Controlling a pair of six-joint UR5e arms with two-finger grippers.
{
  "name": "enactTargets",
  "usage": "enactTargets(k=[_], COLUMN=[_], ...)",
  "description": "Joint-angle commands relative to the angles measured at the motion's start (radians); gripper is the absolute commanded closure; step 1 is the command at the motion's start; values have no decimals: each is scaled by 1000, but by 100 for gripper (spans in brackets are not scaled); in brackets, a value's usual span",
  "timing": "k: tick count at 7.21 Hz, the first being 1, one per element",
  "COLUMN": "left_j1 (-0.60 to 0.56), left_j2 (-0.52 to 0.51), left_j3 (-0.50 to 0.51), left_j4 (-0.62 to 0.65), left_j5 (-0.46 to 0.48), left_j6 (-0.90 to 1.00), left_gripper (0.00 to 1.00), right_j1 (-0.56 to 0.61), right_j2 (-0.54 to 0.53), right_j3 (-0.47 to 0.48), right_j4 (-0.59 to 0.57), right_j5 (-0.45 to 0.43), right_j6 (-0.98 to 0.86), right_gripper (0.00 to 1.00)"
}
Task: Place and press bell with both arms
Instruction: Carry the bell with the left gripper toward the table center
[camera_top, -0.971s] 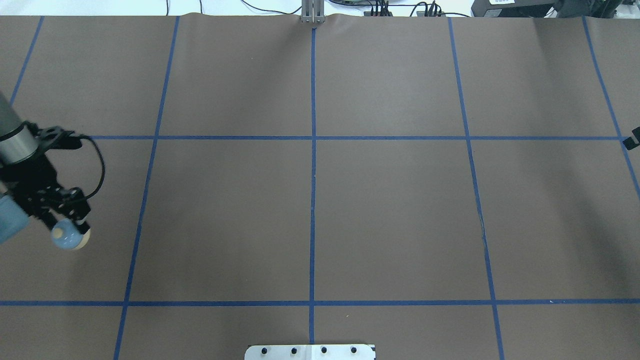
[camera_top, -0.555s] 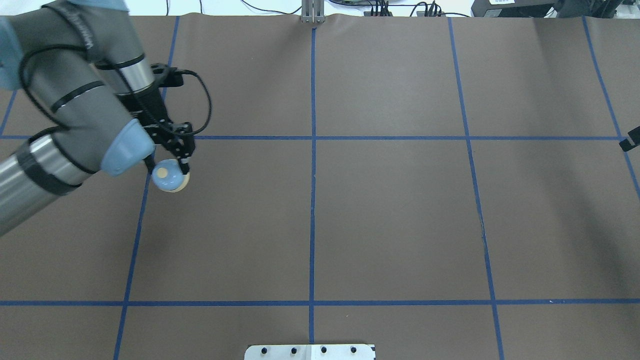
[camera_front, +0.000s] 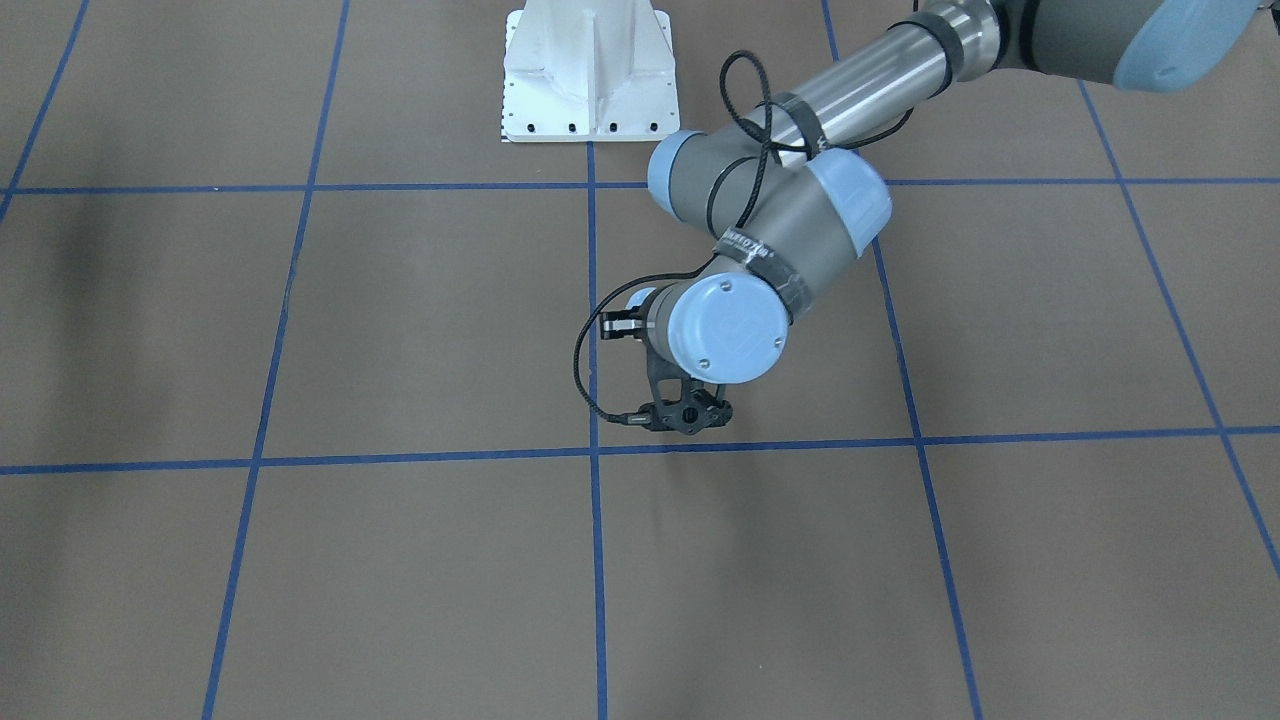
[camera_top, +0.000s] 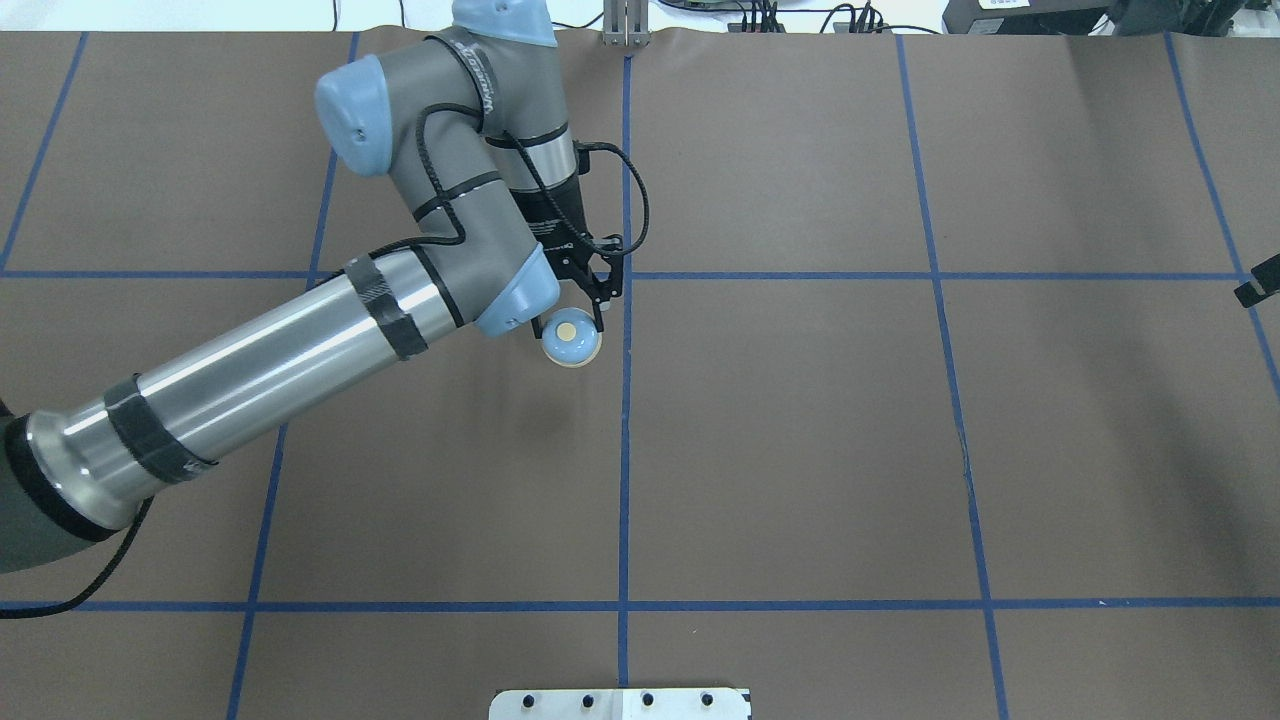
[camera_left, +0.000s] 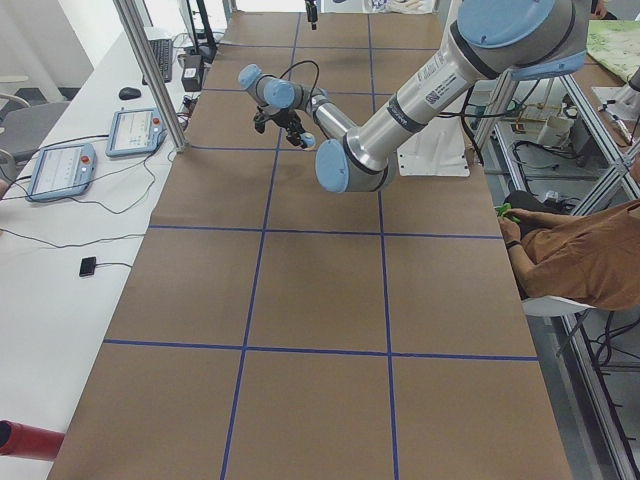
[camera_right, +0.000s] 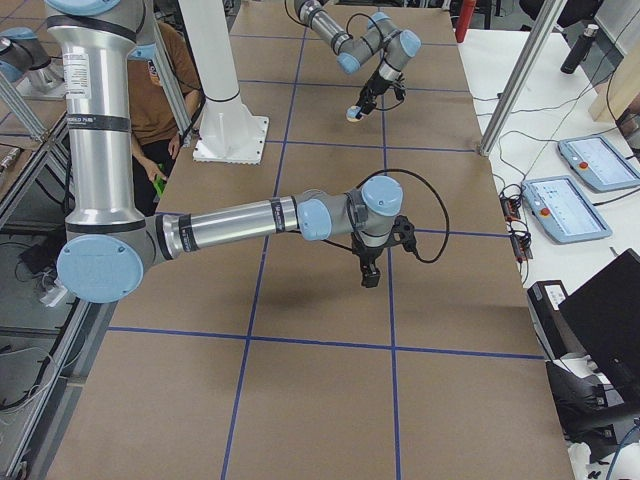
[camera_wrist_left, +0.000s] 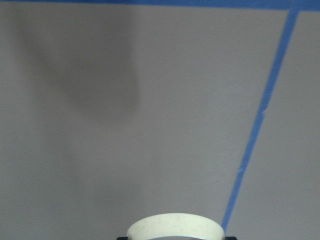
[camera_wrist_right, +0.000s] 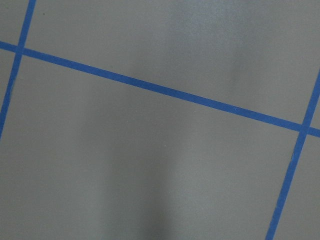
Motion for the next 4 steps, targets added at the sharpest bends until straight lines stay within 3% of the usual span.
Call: enactTargets(k=[1, 3, 4], left_j1=[48, 71, 83], left_j2=[-105, -116, -116], left_j3=[174, 197, 210], left_j4=[-99, -100, -103], left_j5=[51, 79, 99], left_j6=[-145, -152, -154], left_gripper=[89, 71, 67], right_j1=[0, -2, -2], right_j2=[0, 0, 0], right_j3=[-1, -1, -1], right_j4=[0, 0, 0], right_j5=[0, 0, 0], right_j6=[0, 0, 0], right_gripper=[0, 0, 0])
